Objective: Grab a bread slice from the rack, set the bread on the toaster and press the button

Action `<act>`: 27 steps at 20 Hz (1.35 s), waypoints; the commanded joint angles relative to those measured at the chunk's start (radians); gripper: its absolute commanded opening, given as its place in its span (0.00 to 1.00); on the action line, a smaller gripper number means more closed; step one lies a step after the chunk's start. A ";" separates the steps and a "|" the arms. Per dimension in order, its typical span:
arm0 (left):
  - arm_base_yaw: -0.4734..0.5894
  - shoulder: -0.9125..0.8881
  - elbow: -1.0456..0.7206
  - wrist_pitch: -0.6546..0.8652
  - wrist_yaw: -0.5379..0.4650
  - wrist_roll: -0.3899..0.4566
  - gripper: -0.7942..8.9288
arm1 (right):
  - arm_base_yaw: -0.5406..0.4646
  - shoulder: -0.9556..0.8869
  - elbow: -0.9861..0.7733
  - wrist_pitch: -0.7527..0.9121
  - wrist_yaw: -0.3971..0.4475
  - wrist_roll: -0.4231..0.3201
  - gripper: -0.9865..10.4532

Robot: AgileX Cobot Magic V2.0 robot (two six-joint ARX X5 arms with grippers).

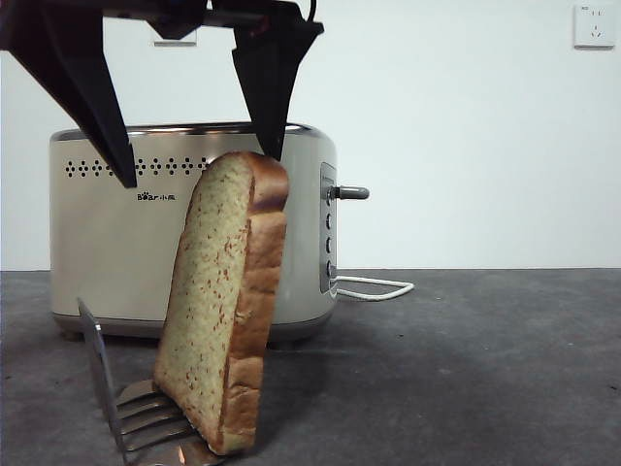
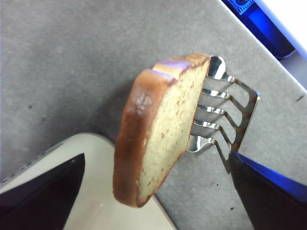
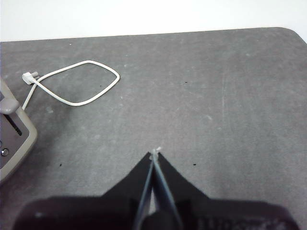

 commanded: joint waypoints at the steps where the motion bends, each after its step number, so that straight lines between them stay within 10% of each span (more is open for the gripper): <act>1: 0.006 0.039 -0.004 0.008 0.008 0.042 0.59 | 0.000 -0.002 0.003 0.005 -0.003 -0.009 0.08; 9: 0.012 0.078 -0.004 -0.013 -0.018 0.053 0.34 | 0.000 -0.002 0.003 -0.006 -0.003 -0.013 0.08; 18: 0.013 0.076 -0.004 -0.040 -0.018 0.083 0.28 | 0.000 -0.002 0.003 -0.011 -0.003 -0.013 0.08; 20: 0.012 0.075 -0.004 -0.047 -0.019 0.083 0.09 | 0.000 -0.002 0.003 -0.014 -0.003 -0.013 0.08; 27: 0.012 0.061 -0.004 -0.067 -0.019 0.083 0.07 | 0.000 -0.002 0.003 -0.016 -0.003 -0.012 0.08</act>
